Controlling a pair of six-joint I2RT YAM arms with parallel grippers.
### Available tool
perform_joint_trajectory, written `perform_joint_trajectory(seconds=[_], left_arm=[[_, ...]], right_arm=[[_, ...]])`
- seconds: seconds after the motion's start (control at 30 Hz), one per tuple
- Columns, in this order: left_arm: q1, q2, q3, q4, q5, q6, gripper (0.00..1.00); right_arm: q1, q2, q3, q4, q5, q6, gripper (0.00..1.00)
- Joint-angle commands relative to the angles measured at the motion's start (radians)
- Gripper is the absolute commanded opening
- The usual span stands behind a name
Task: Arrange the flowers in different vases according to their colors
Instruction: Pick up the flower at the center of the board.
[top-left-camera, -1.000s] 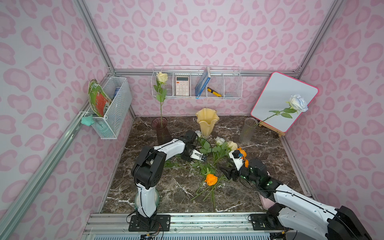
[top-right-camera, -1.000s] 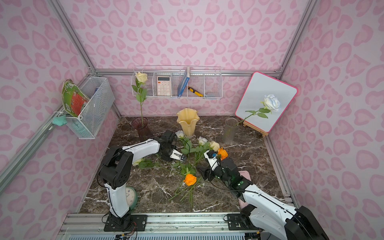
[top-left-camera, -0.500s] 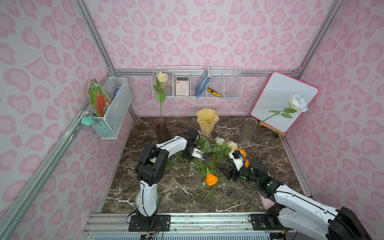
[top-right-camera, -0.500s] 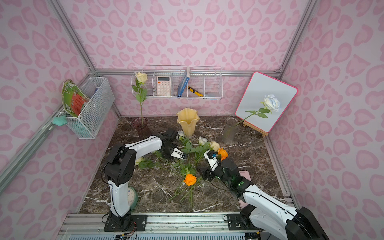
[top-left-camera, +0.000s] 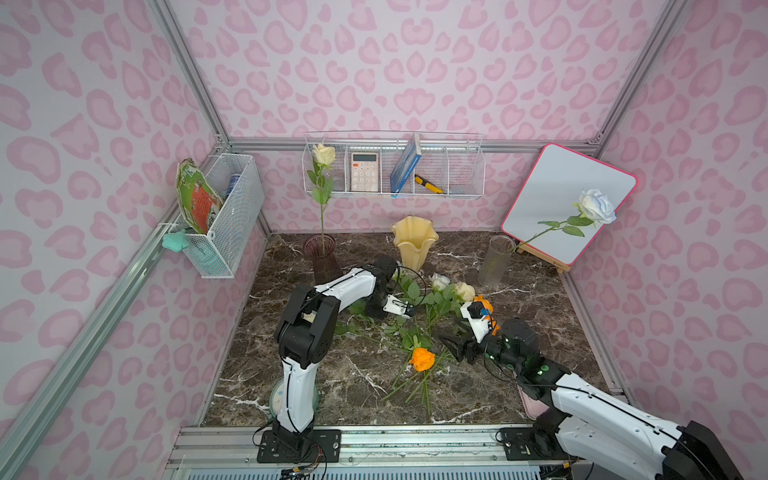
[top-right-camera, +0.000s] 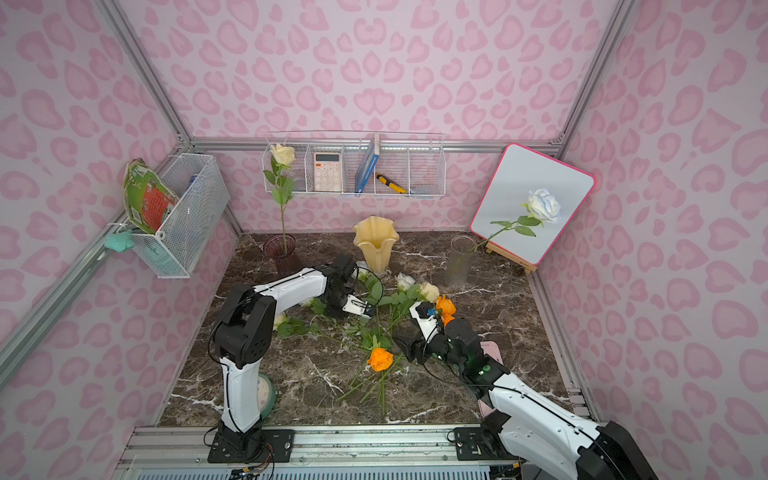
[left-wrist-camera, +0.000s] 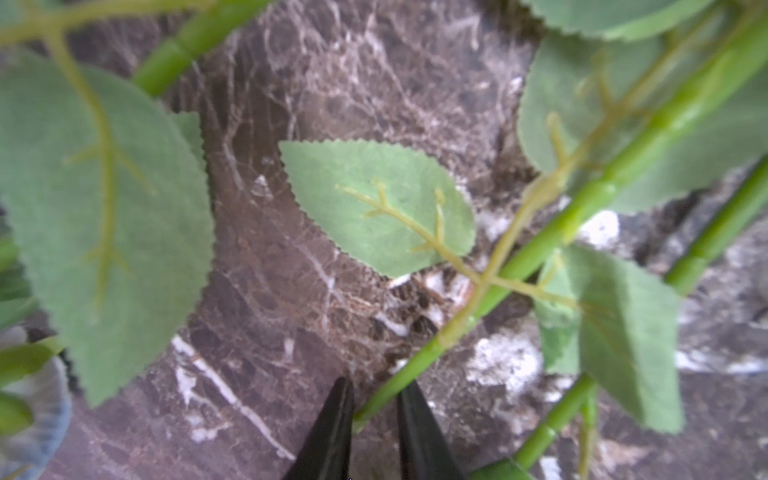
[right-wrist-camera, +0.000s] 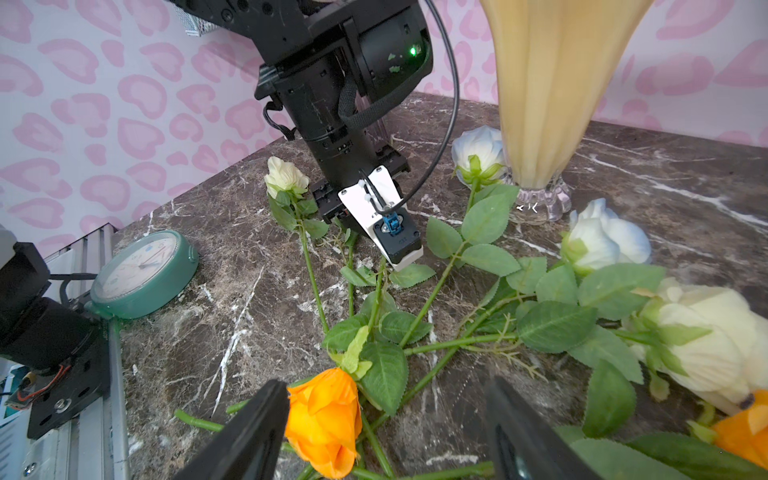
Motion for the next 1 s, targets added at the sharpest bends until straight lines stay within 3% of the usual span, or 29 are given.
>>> perform_joint_trajectory(seconds=[0.0, 0.27, 0.97], left_arm=[[-0.001, 0.06, -0.02, -0.138, 0.01, -0.027, 0.13], [-0.003, 0.05, -0.037, -0.106, -0.025, -0.051, 0.0], [-0.036, -0.192, 0.022, -0.127, 0.069, -0.282, 0.0]], right_arm=[[0.001, -0.005, 0.001, 0.034, -0.01, 0.002, 0.77], [0.002, -0.013, -0.006, 0.037, -0.009, 0.003, 0.77], [-0.028, -0.142, 0.044, -0.068, 0.117, 0.044, 0.76]])
